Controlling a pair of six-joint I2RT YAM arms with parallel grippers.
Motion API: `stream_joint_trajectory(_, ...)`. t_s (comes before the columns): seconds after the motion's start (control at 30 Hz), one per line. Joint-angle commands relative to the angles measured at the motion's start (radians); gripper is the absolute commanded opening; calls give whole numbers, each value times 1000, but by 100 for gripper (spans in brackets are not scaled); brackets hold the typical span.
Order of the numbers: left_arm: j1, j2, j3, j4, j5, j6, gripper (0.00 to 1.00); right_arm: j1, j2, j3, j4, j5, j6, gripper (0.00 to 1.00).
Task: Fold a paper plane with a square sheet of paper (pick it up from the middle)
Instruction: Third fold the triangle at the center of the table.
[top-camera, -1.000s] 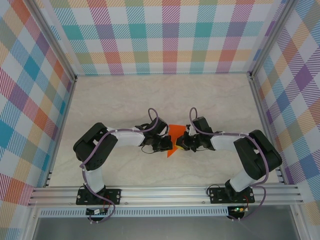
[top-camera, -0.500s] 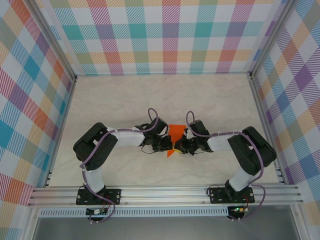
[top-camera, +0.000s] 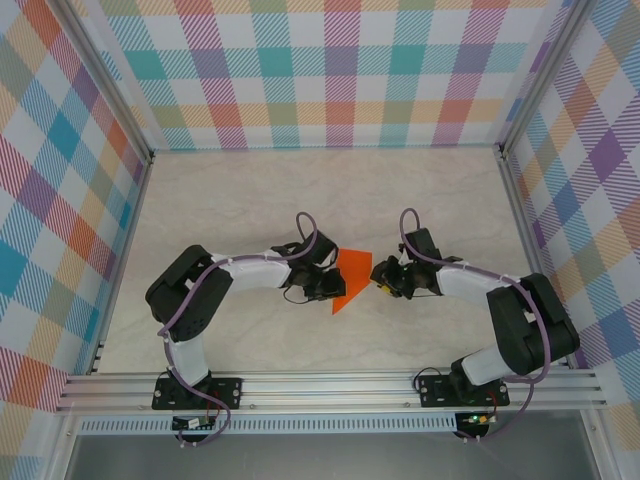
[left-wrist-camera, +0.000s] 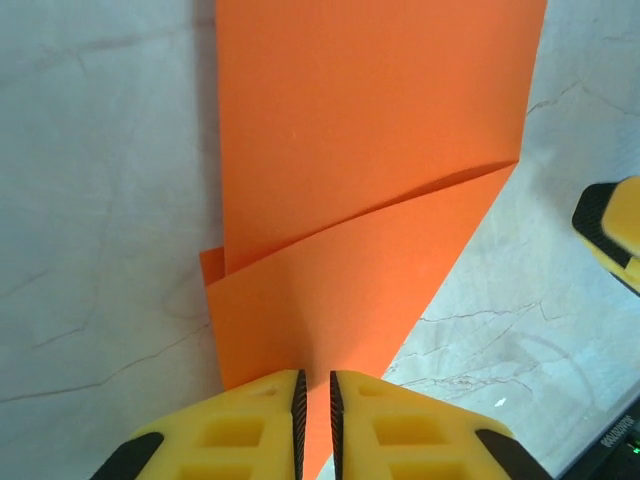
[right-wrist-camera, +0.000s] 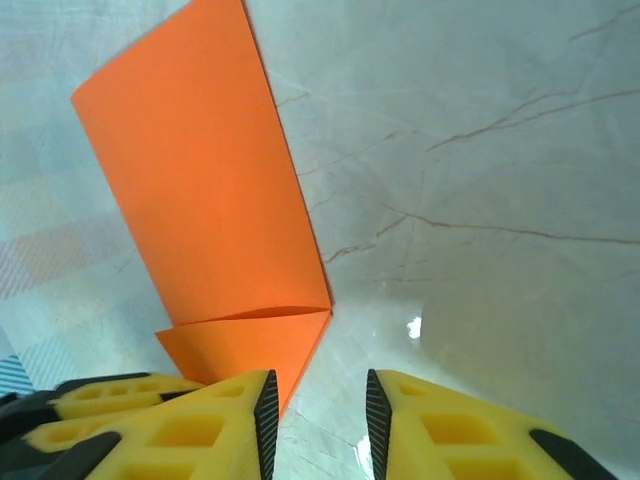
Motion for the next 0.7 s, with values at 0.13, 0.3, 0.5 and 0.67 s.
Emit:
stream_joint_trajectory(0.13,27,-10,89,-112,-64,53,17,1,42,32,22,-78,-19,34)
stream_joint_trajectory(0.3,35,5,86,-114,-88,59,15,1,56,28,69,-116,-9,37)
stream_joint_trajectory(0.5,41,6,76,-120,-93,69,14,0,89,42,119,-170,-11,38)
stream_joint_trajectory(0.67,43,15,76,-124,-95,71,13,0,131,51,184,-223,-13,38)
